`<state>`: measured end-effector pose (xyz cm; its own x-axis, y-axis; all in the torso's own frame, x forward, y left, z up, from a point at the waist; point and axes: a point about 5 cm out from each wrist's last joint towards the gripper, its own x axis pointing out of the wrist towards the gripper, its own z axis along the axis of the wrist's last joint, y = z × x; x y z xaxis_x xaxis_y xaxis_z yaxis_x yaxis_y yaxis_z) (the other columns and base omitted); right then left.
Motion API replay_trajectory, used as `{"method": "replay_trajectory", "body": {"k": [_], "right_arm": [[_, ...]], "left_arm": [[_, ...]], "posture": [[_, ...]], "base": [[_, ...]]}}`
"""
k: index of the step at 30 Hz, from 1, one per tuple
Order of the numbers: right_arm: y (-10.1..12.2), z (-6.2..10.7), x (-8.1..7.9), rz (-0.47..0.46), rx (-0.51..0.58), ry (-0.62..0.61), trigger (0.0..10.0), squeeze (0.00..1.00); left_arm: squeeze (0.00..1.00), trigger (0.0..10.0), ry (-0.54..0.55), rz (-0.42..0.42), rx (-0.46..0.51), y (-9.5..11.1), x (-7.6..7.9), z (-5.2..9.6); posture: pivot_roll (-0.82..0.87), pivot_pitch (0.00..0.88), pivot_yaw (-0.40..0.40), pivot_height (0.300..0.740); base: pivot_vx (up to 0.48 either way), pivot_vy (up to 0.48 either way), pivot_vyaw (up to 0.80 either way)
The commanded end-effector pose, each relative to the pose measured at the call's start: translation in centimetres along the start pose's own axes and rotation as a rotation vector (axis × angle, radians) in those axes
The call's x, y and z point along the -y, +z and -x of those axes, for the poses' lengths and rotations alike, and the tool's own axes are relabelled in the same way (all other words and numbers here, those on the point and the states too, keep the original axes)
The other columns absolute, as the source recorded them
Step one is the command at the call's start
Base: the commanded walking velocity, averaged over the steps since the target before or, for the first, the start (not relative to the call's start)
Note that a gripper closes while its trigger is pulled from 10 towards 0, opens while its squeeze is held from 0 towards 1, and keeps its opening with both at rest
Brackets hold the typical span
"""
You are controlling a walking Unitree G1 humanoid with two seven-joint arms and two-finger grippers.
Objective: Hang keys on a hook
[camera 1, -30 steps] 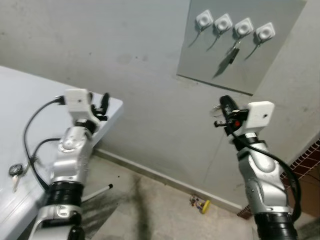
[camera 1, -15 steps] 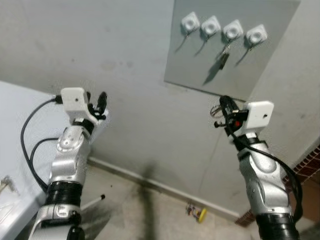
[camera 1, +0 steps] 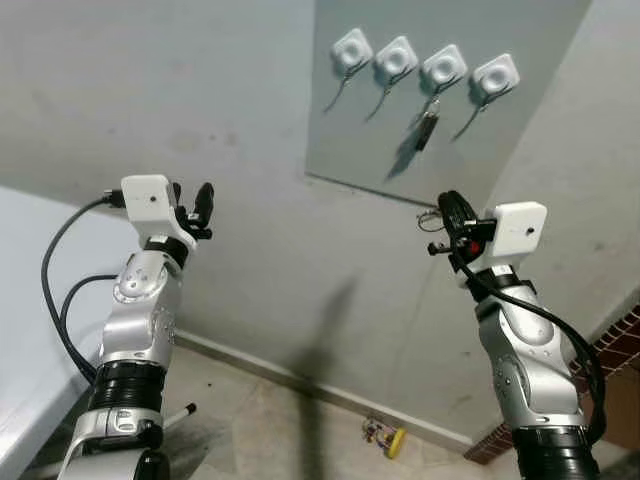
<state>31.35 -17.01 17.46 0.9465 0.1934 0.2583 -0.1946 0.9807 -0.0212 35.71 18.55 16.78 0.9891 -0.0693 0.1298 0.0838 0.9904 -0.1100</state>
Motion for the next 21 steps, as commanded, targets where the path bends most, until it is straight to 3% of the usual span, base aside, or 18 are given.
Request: {"method": "replay_trajectory", "body": {"k": [1, 8, 12, 21], "right_arm": [[0.6, -0.1, 0.2, 0.021, 0.022, 0.006, 10.0, 0.0], [0.6, -0.1, 0.1, 0.015, 0.02, 0.012, 10.0, 0.0], [0.6, 0.0, 0.2, -0.026, 0.027, 0.004, 10.0, 0.0], [0.5, 0.0, -0.1, -0.02, 0.018, 0.038, 10.0, 0.0]], "left_arm": [[0.0, 10.0, -0.013, 0.001, -0.001, 0.1, 0.5, -0.2], [0.0, 10.0, -0.015, 0.003, -0.001, 0.1, 0.6, -0.2], [0.0, 10.0, -0.014, 0.006, -0.001, 0.1, 0.6, -0.2], [0.0, 10.0, -0.033, -0.017, 0.044, 0.7, 1.9, -0.2]], "posture": [[-0.15, 0.019, -0.04, 0.74], [-0.15, 0.018, -0.04, 0.74], [-0.15, 0.021, -0.041, 0.74], [-0.15, 0.022, -0.041, 0.74]], "base": [[0.304, 0.0, 0.0], [0.303, 0.0, 0.71], [0.302, 0.0, 0.0], [0.0, 0.0, 0.0]]}}
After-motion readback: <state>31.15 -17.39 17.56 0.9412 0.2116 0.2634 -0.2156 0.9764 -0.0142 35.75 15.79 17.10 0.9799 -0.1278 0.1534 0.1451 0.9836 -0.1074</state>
